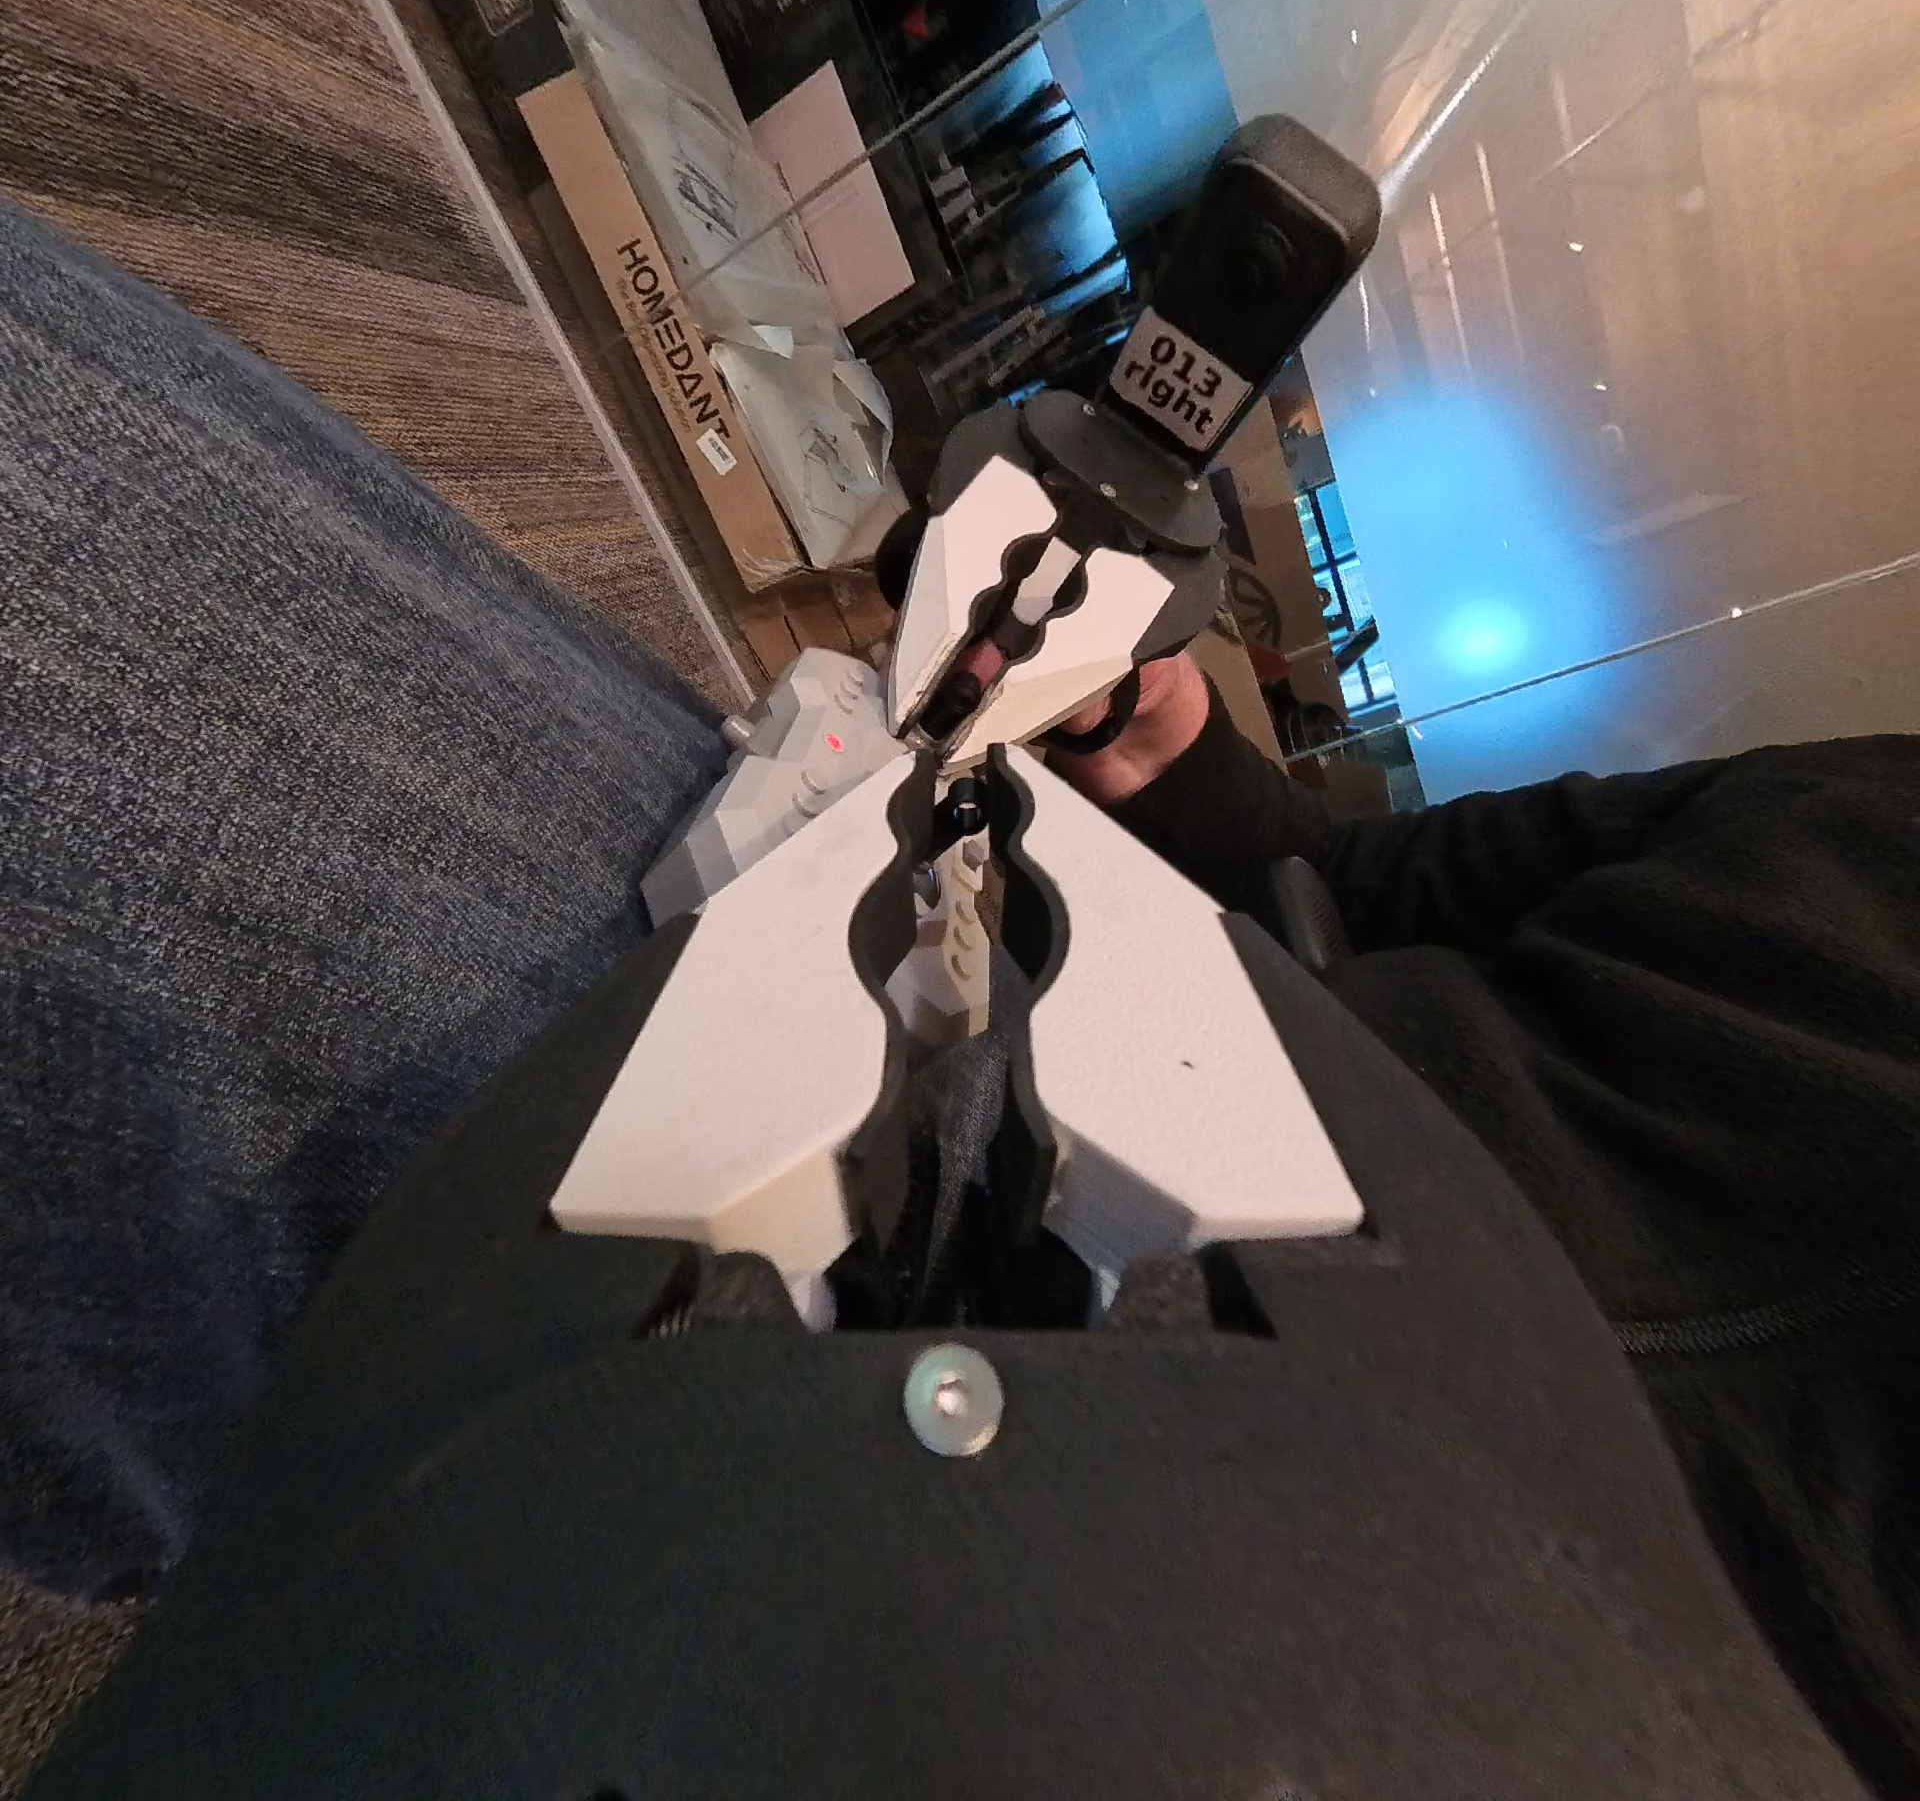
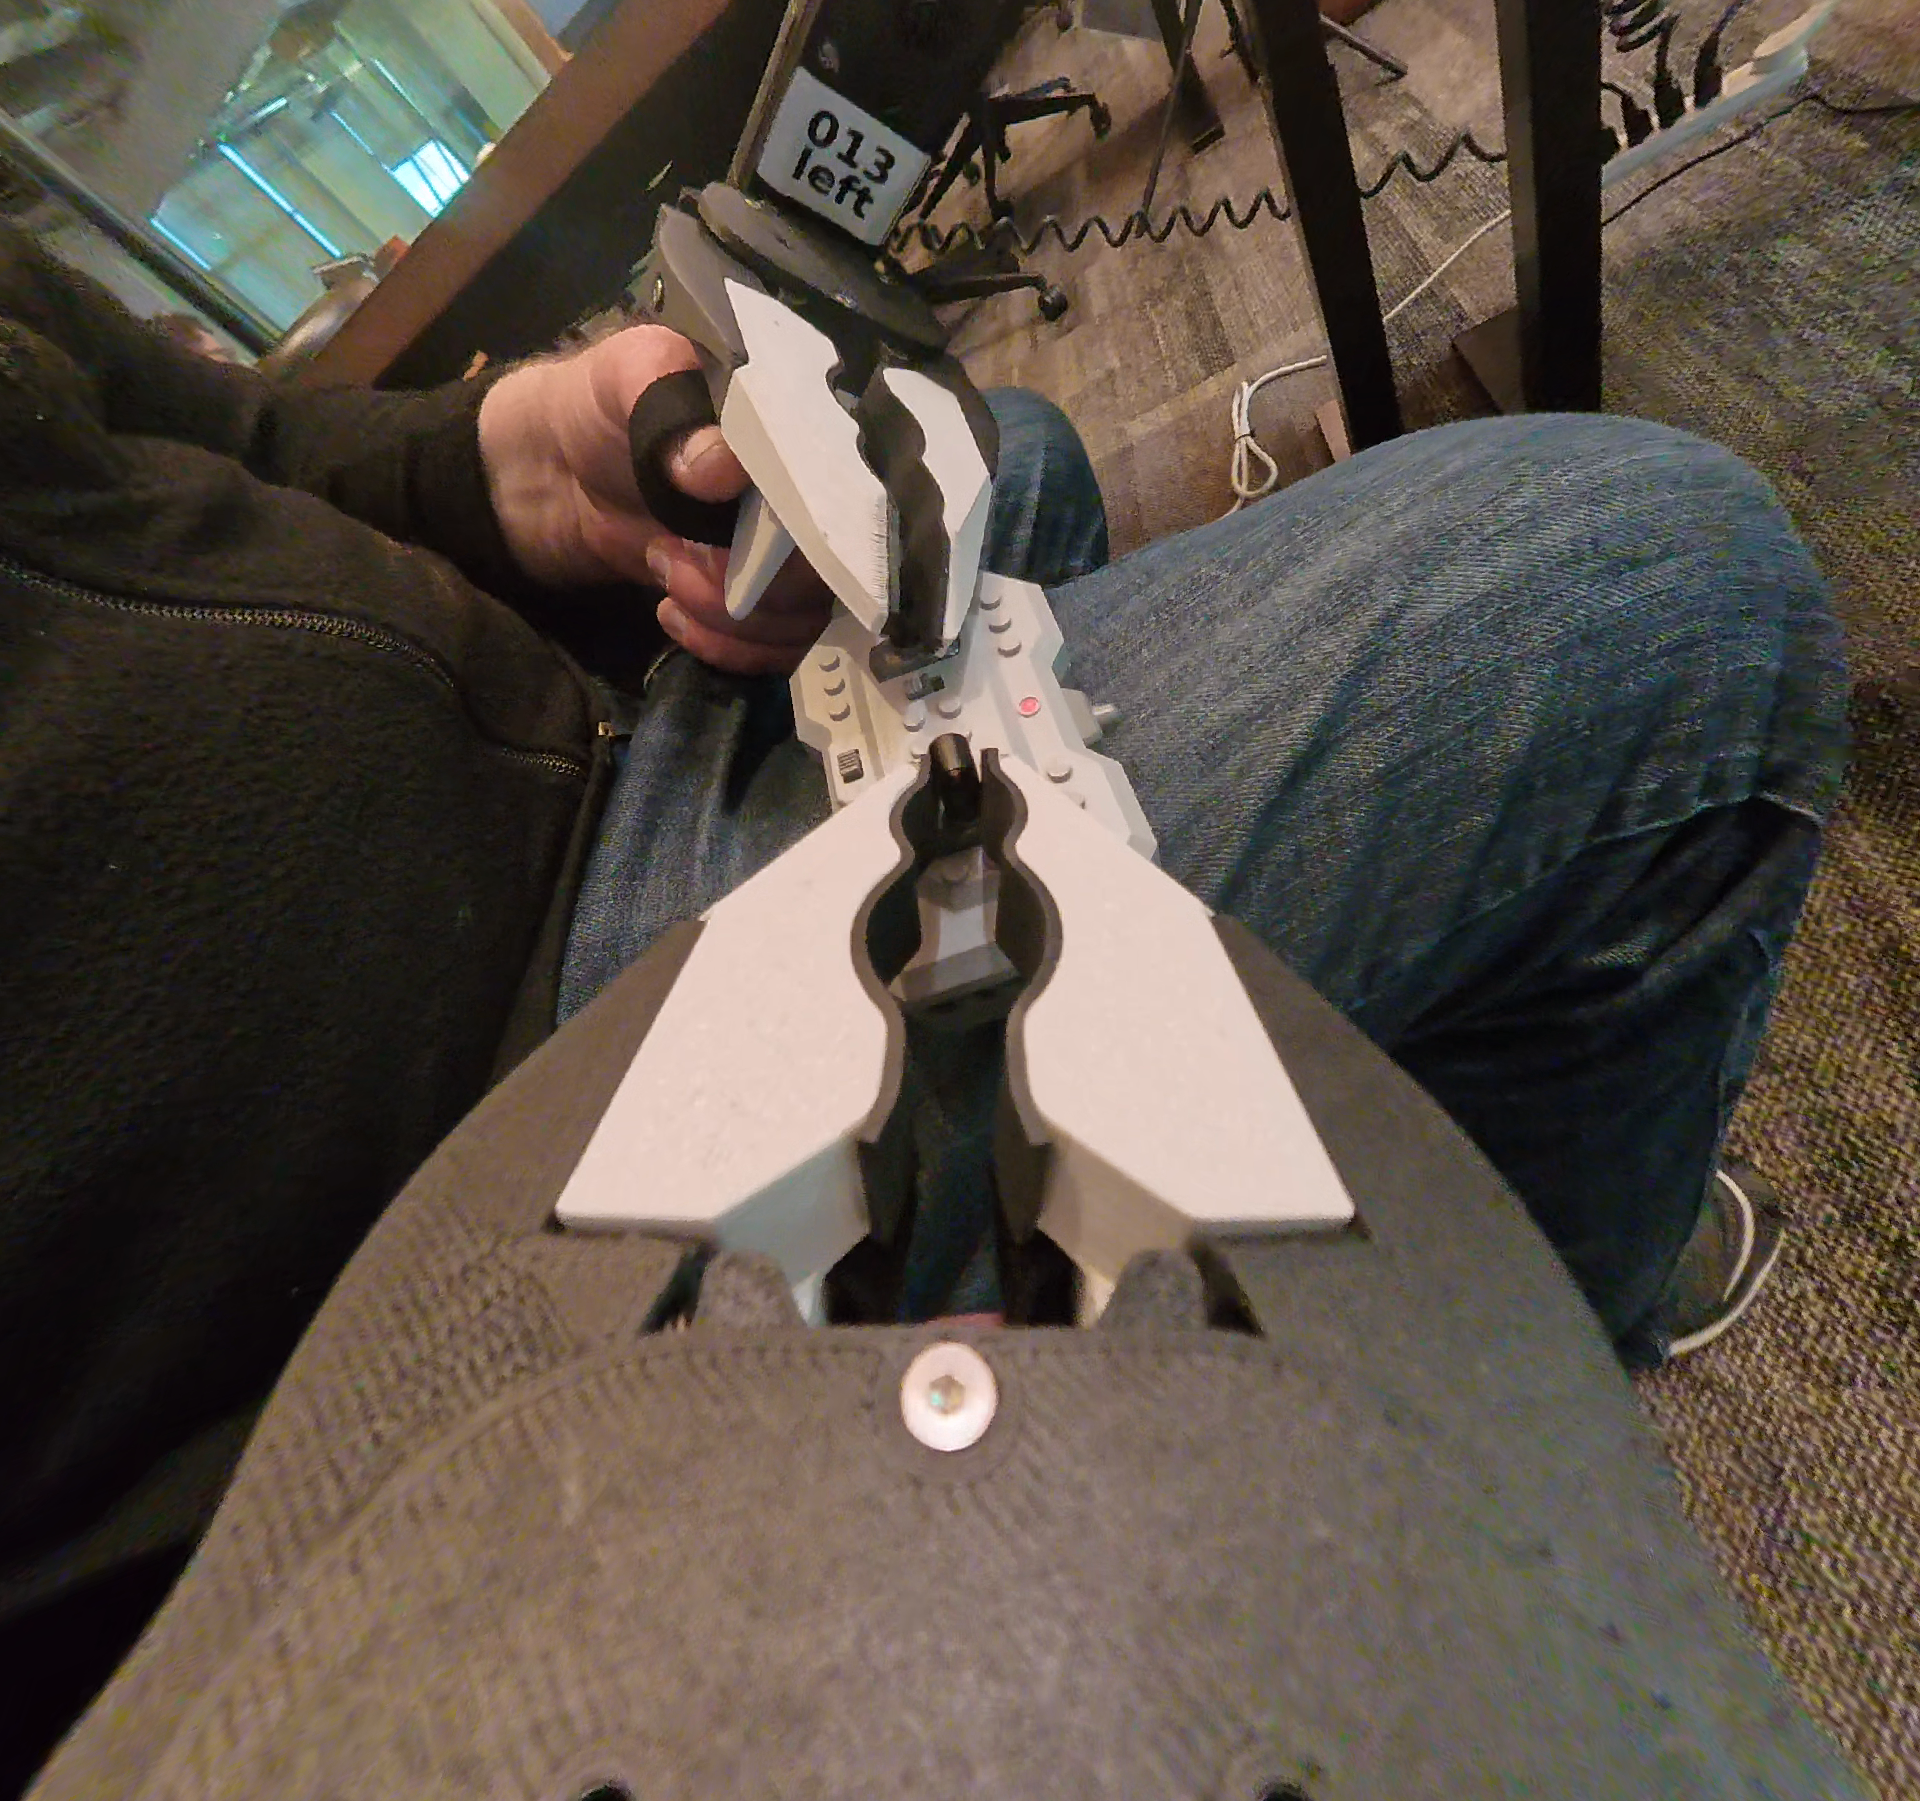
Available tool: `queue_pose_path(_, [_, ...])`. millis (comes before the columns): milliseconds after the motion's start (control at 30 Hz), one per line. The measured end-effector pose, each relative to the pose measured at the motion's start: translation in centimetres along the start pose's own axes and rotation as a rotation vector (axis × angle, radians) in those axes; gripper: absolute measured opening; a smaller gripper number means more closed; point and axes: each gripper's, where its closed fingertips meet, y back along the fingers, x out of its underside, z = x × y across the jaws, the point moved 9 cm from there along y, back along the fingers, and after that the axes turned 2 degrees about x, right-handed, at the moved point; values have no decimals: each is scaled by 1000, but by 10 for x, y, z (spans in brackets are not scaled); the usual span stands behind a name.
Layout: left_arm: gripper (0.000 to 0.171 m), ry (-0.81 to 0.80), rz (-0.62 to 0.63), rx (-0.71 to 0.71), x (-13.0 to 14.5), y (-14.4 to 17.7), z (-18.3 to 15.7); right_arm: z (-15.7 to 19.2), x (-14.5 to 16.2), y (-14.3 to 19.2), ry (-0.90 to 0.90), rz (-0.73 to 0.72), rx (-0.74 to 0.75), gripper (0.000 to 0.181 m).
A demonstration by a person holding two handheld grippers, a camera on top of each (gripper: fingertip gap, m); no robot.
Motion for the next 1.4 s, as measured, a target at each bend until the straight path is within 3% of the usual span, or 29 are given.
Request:
queue_pose_path(267, [8,-8,-51,-23,2,18,2,-3,-8,-18,26,5,-36,7])
queue_pose_path(467, [19,-150,-23,-40,4,22,-5,0,-9,-25,78,1,-57,8])
queue_pose_path(633, [13,-262,17,-124,5,20,-6,1,-10,-25,105,15,-43,7])
queue_pose_path(800, [11,-222,13,-114,5,19,-3,-1,-10,-25,79,28,-46,7])
queue_pose_path(1000, [10,-8,-11,-44,1,22,9,-7,-12,-28,-32,43,-81,6])
queue_pose_path(1400, [10,-55,-1,-59,1,21,4,-3,-11,-26,0,25,-69,7])
